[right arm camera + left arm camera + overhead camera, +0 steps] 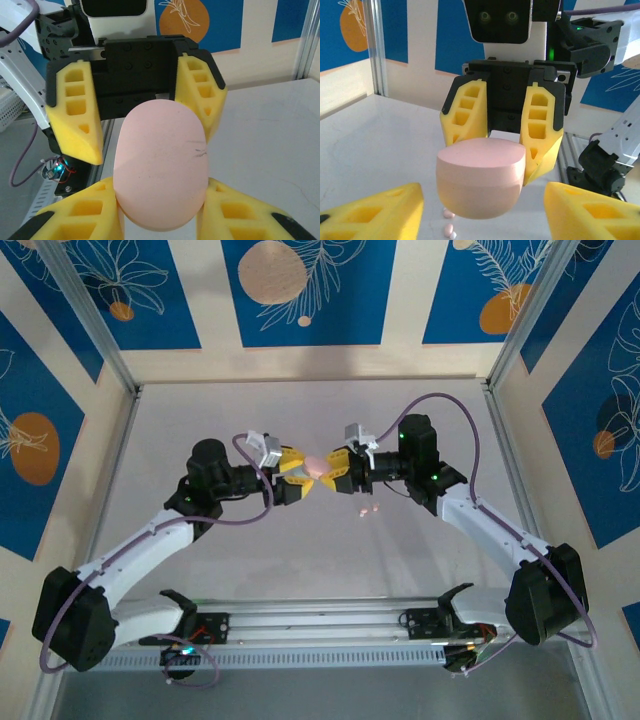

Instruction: Insert the wireless bluetooth earbuds into the charging case

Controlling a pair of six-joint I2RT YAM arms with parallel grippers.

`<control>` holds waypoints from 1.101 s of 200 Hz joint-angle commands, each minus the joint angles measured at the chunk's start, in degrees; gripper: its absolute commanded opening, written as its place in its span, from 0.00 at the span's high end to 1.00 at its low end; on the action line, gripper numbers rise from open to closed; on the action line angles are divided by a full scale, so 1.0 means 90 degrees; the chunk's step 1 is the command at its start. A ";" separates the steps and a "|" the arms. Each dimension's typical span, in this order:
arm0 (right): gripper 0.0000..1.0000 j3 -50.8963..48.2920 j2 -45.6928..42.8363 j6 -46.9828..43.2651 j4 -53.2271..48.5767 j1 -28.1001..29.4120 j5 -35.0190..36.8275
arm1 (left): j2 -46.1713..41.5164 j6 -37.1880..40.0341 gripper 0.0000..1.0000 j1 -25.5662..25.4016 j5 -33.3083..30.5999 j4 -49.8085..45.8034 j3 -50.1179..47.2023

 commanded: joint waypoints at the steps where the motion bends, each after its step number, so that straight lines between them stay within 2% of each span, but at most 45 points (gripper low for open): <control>1: 0.67 0.0182 -0.0160 -0.0109 -0.0221 0.0071 -0.0113 | 0.0089 0.0205 0.45 -0.0026 0.0403 0.0188 0.0316; 53: 0.67 0.0130 -0.0165 -0.0162 -0.0157 0.0151 0.0046 | 0.0218 0.0292 0.52 -0.0063 0.0584 -0.0058 0.0483; 93: 0.67 0.0047 -0.0203 0.0015 0.0200 0.0142 0.0077 | 0.0191 0.0605 0.44 -0.0075 0.0523 -0.0549 0.0544; 132: 0.67 0.0037 -0.0200 0.0003 0.0231 0.0170 0.0077 | 0.0130 0.0859 0.48 -0.0085 0.0523 -0.0905 0.0593; 220: 0.67 -0.0031 -0.0213 -0.0072 0.0245 0.0238 0.0184 | 0.0174 0.0443 0.53 -0.0113 0.0787 -0.0365 0.0568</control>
